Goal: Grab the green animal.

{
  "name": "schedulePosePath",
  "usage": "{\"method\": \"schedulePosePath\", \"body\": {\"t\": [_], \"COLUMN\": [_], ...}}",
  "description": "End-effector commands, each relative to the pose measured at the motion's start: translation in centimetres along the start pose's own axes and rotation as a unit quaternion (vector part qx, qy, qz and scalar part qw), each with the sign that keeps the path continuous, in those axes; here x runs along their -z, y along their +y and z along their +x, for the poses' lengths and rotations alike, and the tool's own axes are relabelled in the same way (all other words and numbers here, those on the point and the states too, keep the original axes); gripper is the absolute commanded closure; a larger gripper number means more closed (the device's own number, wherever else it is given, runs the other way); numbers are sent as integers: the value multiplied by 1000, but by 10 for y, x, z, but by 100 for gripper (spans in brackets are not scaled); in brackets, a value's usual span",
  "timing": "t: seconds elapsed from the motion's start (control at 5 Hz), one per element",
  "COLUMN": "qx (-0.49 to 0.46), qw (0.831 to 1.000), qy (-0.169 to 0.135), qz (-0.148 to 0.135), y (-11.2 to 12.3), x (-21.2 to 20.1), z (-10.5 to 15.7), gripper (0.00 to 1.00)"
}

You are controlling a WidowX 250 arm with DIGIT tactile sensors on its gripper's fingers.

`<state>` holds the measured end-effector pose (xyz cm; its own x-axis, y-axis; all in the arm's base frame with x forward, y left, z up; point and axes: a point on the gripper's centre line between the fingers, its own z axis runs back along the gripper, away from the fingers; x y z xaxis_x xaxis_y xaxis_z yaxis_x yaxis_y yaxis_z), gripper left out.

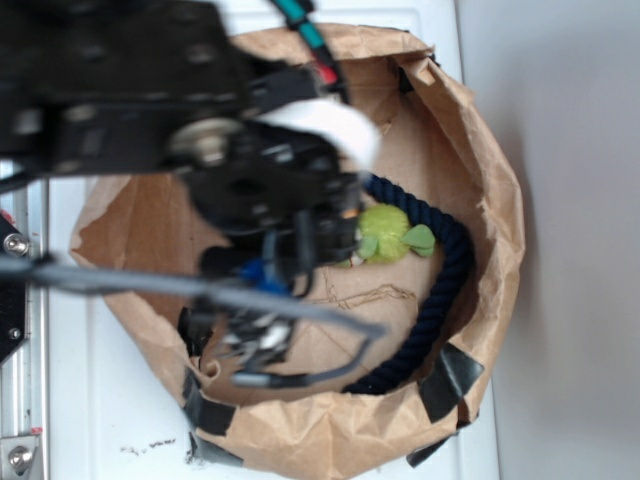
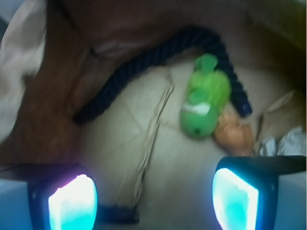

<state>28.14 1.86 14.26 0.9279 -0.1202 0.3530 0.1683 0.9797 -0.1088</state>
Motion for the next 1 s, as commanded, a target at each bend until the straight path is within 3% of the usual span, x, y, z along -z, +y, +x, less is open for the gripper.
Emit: {"method": "schedulePosePath", "body": {"t": [0.0, 0.4, 0.6, 0.8], "qx": [-42, -19, -17, -24], "qw": [998, 995, 993, 994], "qy": [-25, -30, -33, -28], "qz": [36, 93, 108, 105], "y": [19, 14, 17, 20], "x": [-9, 29, 39, 44], "z": [46, 37, 39, 42], "gripper": [0, 0, 0, 0]}}
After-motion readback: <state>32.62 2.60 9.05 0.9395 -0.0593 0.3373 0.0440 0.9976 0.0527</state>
